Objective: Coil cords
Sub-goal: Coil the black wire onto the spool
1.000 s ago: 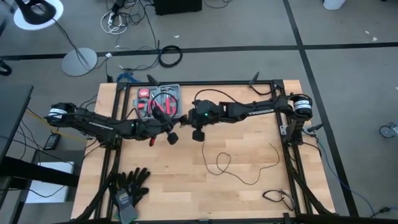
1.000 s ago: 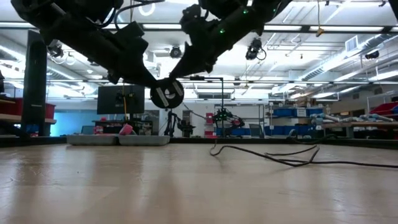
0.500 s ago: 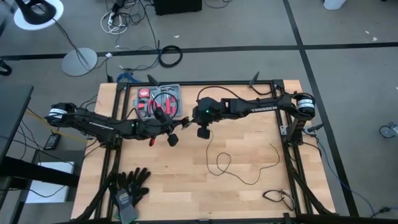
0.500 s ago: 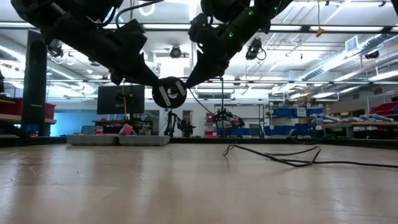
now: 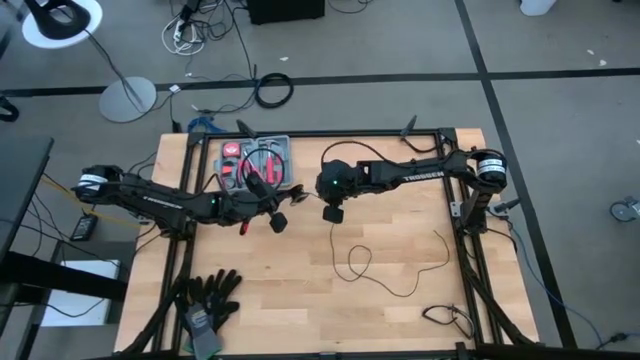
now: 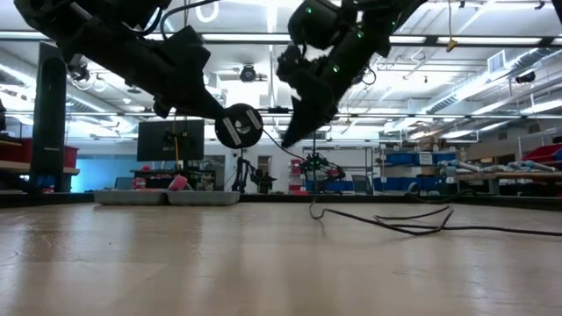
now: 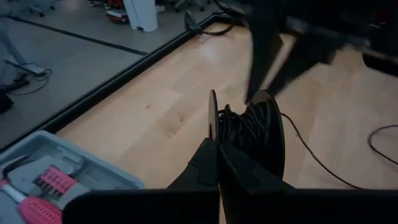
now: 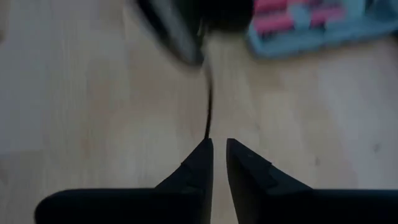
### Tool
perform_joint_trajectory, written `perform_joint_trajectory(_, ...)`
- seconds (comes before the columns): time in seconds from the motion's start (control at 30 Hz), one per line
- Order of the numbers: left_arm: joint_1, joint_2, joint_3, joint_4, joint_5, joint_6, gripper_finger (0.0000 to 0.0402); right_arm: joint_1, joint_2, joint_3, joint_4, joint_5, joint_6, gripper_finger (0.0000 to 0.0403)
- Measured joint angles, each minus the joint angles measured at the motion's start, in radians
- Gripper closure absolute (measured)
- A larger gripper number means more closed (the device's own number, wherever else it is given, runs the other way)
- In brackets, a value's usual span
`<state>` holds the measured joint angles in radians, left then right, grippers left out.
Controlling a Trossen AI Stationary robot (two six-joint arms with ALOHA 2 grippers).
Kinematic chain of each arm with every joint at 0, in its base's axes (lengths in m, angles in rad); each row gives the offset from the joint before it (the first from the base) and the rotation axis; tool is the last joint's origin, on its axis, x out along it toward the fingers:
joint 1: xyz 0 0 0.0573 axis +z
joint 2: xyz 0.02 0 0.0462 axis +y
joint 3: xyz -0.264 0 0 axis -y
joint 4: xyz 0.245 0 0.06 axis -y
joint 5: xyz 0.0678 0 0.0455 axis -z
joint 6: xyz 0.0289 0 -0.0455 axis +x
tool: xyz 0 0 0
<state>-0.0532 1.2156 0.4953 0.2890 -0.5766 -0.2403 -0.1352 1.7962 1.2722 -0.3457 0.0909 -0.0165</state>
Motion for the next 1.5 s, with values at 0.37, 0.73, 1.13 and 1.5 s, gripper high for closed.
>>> perform_joint_trajectory(0.37,-0.001,-0.009,-0.040,0.004,-0.069,-0.025,0.0401,0.000,-0.123,-0.169,-0.081,0.022,0.158,0.0376)
perform_joint_trajectory(0.73,-0.018,-0.040,-0.159,0.311,-0.116,0.046,0.0401,0.079,-0.138,-0.787,1.261,0.061,0.361,0.0382)
perform_joint_trajectory(1.13,-0.021,-0.038,-0.158,0.340,-0.134,0.079,0.0402,0.085,0.082,-0.657,1.571,0.104,0.179,0.0327)
perform_joint_trajectory(1.5,-0.021,-0.038,-0.158,0.354,-0.118,0.138,0.0402,0.096,0.075,-0.559,1.351,0.312,-0.068,0.0257)
